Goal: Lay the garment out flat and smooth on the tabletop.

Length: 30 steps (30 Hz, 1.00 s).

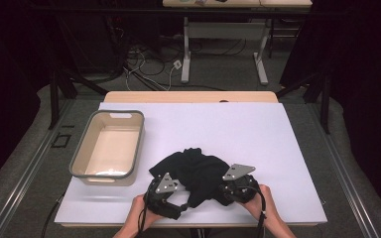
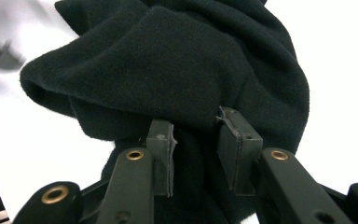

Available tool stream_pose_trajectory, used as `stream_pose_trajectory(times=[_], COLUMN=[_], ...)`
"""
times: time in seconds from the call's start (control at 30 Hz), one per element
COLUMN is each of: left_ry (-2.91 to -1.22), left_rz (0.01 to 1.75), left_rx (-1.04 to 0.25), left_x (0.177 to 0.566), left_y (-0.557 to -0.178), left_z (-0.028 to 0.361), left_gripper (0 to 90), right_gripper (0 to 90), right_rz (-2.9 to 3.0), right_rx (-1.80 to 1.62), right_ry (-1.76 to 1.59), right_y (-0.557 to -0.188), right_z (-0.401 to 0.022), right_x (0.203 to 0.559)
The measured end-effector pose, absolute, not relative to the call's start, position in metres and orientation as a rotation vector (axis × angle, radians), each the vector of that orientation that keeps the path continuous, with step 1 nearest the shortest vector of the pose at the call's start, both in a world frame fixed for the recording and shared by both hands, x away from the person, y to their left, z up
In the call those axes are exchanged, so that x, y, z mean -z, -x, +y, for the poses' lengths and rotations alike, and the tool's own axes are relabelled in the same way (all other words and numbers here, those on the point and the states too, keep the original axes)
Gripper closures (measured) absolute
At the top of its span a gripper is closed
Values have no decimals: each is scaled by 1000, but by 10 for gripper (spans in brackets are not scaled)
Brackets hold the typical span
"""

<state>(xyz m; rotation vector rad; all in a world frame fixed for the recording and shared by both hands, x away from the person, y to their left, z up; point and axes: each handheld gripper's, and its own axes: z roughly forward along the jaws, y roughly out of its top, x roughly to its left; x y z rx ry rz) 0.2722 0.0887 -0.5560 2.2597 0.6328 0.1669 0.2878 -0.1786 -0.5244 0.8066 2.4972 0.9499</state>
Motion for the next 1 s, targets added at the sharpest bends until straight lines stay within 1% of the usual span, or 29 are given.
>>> stream_pose_trajectory(times=[0.13, 0.23, 0.3, 0.33, 0.4, 0.47, 0.53, 0.63, 0.73, 0.83, 0.87, 0.9, 0.97, 1.0], left_ry=[-2268, -2264, -2253, -2242, -2211, -2167, -2136, -2105, -2090, -2074, -2076, -2072, -2075, -2079], left_rz=[588, 575, 573, 575, 576, 581, 586, 611, 623, 629, 624, 626, 624, 628], left_rx=[-159, -202, -225, -238, -252, -267, -278, -272, -269, -274, -277, -285, -288, -286], left_x=[557, 557, 558, 559, 558, 557, 555, 554, 552, 552, 552, 552, 552, 553], left_y=[-266, -263, -263, -263, -266, -269, -273, -278, -283, -286, -287, -288, -291, -291], left_z=[77, 66, 60, 57, 53, 53, 54, 57, 57, 54, 53, 53, 53, 54], left_gripper=[200, 274, 419, 455, 573, 646, 687, 714, 717, 719, 718, 718, 714, 710], right_gripper=[677, 672, 651, 640, 610, 562, 524, 460, 382, 370, 383, 419, 508, 567], right_rz=[2485, 2483, 2486, 2488, 2490, 2488, 2478, 2467, 2480, 2500, 2504, 2500, 2486, 2478], right_rx=[-952, -948, -951, -956, -955, -939, -929, -953, -940, -878, -852, -835, -820, -808], right_ry=[-801, -810, -798, -803, -803, -785, -756, -734, -703, -663, -640, -641, -639, -632], right_y=[-288, -287, -287, -286, -285, -282, -278, -274, -272, -271, -272, -272, -276, -278], right_z=[-178, -177, -176, -176, -174, -173, -172, -170, -163, -153, -151, -149, -147, -147], right_x=[524, 523, 522, 521, 519, 516, 511, 503, 502, 508, 510, 512, 516, 517])
